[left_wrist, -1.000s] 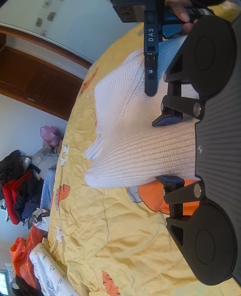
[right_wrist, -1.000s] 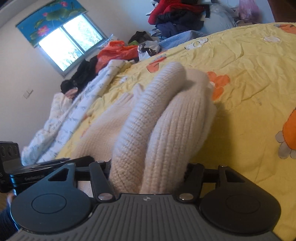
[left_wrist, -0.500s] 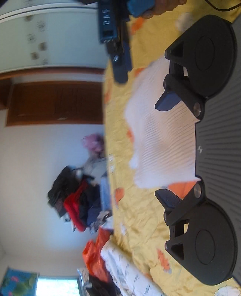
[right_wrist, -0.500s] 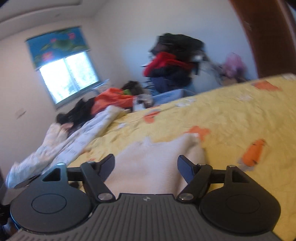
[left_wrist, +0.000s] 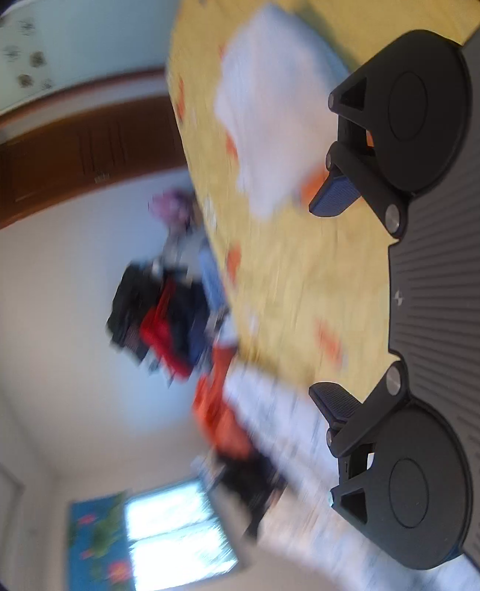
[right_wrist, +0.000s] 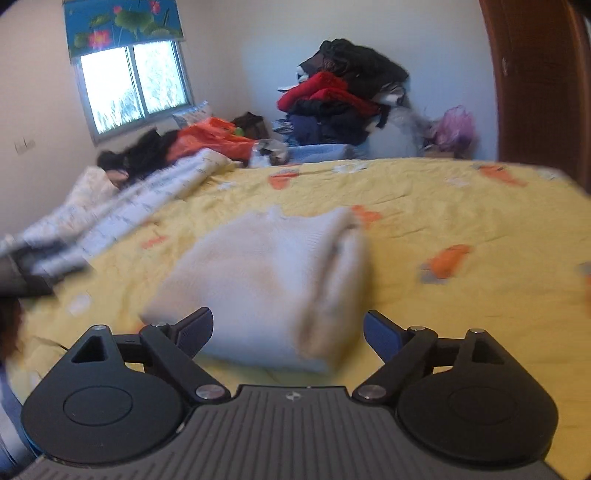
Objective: Fold small clothes
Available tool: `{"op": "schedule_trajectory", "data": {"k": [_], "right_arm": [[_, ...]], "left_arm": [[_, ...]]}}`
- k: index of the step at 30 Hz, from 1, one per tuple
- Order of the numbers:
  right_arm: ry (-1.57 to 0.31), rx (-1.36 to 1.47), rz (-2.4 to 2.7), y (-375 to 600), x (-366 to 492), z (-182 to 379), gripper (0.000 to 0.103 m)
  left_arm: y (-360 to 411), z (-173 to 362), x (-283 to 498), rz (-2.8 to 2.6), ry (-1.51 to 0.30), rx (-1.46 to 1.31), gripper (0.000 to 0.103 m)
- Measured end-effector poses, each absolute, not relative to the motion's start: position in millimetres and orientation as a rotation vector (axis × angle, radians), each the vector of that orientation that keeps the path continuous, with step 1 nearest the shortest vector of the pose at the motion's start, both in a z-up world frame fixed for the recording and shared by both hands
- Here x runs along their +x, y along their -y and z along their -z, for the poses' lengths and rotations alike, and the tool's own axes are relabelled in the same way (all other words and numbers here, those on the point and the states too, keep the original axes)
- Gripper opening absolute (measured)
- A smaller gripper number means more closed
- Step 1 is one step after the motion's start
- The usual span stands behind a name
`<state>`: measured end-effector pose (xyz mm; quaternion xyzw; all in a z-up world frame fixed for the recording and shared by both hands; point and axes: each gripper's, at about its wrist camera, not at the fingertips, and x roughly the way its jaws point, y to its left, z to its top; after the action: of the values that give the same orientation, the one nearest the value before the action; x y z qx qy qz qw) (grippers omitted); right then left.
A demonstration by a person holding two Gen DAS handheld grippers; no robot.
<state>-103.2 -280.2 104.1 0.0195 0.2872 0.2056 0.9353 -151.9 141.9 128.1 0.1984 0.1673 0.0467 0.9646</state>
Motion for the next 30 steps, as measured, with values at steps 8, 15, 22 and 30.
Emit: {"op": "schedule_trajectory", "data": {"k": [8,15,22,30], "right_arm": [[-0.569,-0.238,0.01,345.8,-145.1,-102.1,0.096],[-0.722,0.057,-0.281,248.5,-100.3,-40.7,0.102],[-0.751,-0.006,-0.156,184.2,-78.6,-4.6,0.103],[-0.692,-0.023,-0.066,166.9,-77.7,8.8,0.103]], "left_arm": [[-175.7,-139.8,-154.9,-0.256,-0.323,0.336,0.097],[-41.7,-43.5,-125.0,0.059,-0.566,0.123,0.097],[-6.8,-5.6,-107.0,0.054,-0.666,0.059,0.097],[-11.6,4.2,-93.4,0.035,-0.72,0.031,0.103]]}}
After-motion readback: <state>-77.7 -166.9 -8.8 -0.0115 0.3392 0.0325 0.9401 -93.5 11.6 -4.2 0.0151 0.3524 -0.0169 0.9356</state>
